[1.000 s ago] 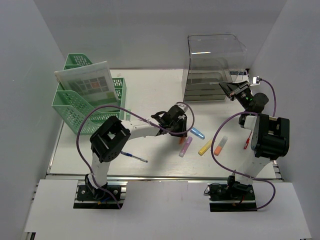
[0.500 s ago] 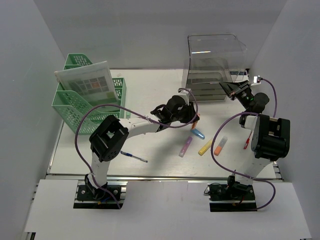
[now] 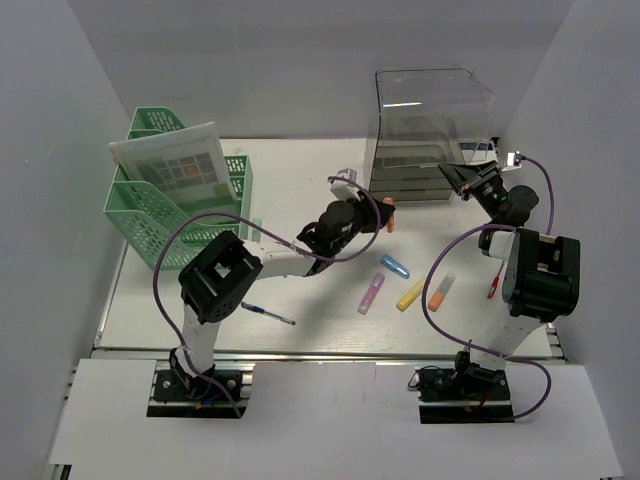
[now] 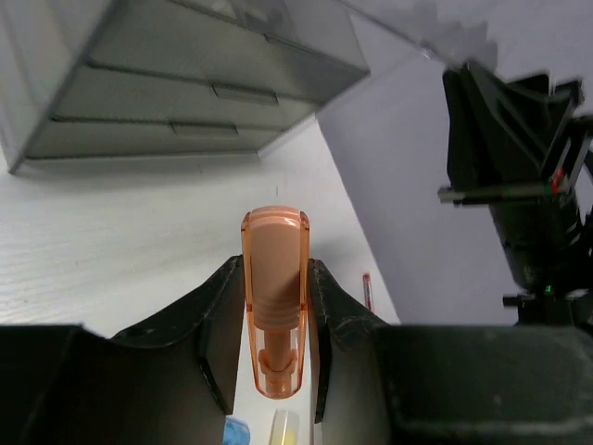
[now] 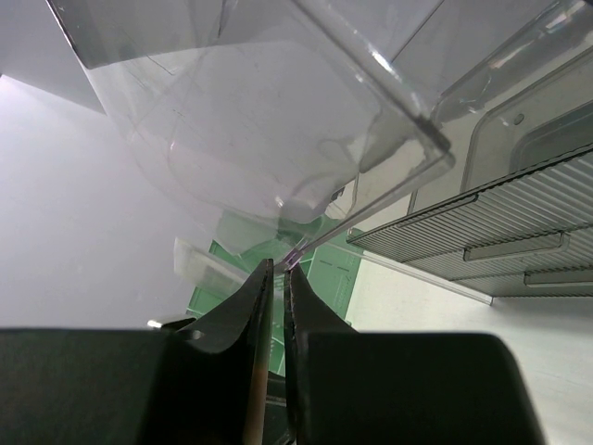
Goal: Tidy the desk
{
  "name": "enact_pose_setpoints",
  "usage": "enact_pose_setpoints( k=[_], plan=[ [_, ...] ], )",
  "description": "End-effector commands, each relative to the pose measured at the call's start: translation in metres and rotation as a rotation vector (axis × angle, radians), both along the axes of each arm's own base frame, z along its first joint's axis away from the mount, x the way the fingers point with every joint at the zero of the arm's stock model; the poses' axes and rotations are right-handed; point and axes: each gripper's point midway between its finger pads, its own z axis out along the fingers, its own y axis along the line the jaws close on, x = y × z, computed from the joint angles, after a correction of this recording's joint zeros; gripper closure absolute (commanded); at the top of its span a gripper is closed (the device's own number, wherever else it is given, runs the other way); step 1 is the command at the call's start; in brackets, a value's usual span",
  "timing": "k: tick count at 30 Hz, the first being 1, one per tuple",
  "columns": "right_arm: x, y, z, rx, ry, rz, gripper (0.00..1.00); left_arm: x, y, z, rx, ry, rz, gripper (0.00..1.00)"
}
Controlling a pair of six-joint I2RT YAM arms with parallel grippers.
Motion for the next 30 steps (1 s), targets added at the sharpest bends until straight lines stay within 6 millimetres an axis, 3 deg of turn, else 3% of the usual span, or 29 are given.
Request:
enact_pose_setpoints(
  k=[1,3,5,7,8,9,12,30],
  plan=[
    [-0.010,-0.003,0.050,-0.081,-0.232,-0.018,0.94,0.016,0.023,0.057,-0.236,-0.115,0.143,0.82],
    [-0.010,-0.003,0.049,-0.084,-0.232,-0.019,0.94,0.017,0.025,0.047,-0.262,-0.112,0.157,0.81],
    [-0.010,-0.003,0.049,-0.088,-0.235,-0.019,0.94,0.024,0.020,0.059,-0.295,-0.129,0.146,0.81],
    [-0.011,-0.002,0.047,-0.093,-0.235,-0.015,0.94,0.031,0.012,0.053,-0.276,-0.120,0.125,0.81],
    [-0.011,-0.003,0.048,-0.094,-0.236,-0.016,0.94,0.032,0.006,0.065,-0.295,-0.138,0.103,0.81],
    [-0.010,-0.004,0.048,-0.092,-0.235,-0.024,0.94,0.034,-0.001,0.055,-0.281,-0.124,0.090,0.81],
    [-0.008,-0.006,0.053,-0.093,-0.247,-0.027,0.94,0.040,-0.007,0.055,-0.295,-0.138,0.069,0.82],
    [-0.001,-0.005,0.054,-0.122,-0.246,0.003,0.94,0.061,-0.010,0.046,-0.323,-0.268,-0.020,0.81]
  ],
)
